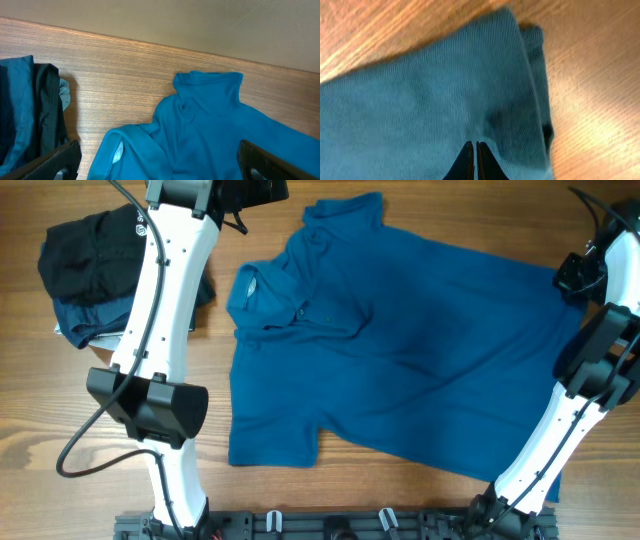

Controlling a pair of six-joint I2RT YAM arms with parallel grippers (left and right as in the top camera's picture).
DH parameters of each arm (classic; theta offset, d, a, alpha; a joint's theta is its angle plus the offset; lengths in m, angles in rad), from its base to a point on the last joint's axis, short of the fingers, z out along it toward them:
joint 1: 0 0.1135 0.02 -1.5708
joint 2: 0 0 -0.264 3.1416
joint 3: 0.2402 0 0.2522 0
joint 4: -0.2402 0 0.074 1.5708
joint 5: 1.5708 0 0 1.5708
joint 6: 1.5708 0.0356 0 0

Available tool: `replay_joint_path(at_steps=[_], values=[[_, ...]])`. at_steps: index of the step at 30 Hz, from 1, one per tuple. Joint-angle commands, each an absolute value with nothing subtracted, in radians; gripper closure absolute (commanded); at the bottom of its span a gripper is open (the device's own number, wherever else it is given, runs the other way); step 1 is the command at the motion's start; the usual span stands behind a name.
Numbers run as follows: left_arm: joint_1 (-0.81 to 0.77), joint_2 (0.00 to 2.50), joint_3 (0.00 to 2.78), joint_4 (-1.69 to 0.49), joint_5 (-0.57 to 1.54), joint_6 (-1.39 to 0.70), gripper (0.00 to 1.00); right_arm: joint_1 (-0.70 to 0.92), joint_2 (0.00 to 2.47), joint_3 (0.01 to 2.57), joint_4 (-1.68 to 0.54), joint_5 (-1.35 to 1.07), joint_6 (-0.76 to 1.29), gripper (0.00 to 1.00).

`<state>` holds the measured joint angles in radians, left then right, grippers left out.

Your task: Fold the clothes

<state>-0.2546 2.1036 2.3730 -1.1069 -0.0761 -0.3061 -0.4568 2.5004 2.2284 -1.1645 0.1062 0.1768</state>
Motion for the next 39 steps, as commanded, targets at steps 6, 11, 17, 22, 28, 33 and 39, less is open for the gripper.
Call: replay_joint_path(at_steps=[6,11,17,22,28,33,39], values=[[-0.253,2.100,2.373,-1.105,-0.071,-0.323,0.00,-0.452,2.630,2.249,-1.099,0.144,0.148,0.96],[-0.253,2.100,2.373,-1.105,-0.071,-0.323,0.00,-0.452,2.709,2.249,-0.982,0.186,0.130,0.96],[-0.253,2.100,2.373,-1.105,-0.071,-0.323,0.00,-0.449,2.743,2.249,-0.804,0.189,0.105,0.96],[-0.253,2.100,2.373,-1.105,-0.071,-0.323,0.00,-0.431,2.741,2.308,-0.717,0.187,0.023,0.95],[-0.253,2.100,2.373,-1.105,-0.072,-0.323,0.00,-0.416,2.712,2.535,-0.728,0.187,0.025,0.95],[-0.253,2.100,2.373,-1.105,-0.071,-0.323,0.00,-0.411,2.563,2.674,-0.817,0.138,0.034,0.87],[-0.253,2.100,2.373,-1.105,-0.072,-0.323,0.00,-0.413,2.286,2.676,-1.074,0.110,0.172,0.53]])
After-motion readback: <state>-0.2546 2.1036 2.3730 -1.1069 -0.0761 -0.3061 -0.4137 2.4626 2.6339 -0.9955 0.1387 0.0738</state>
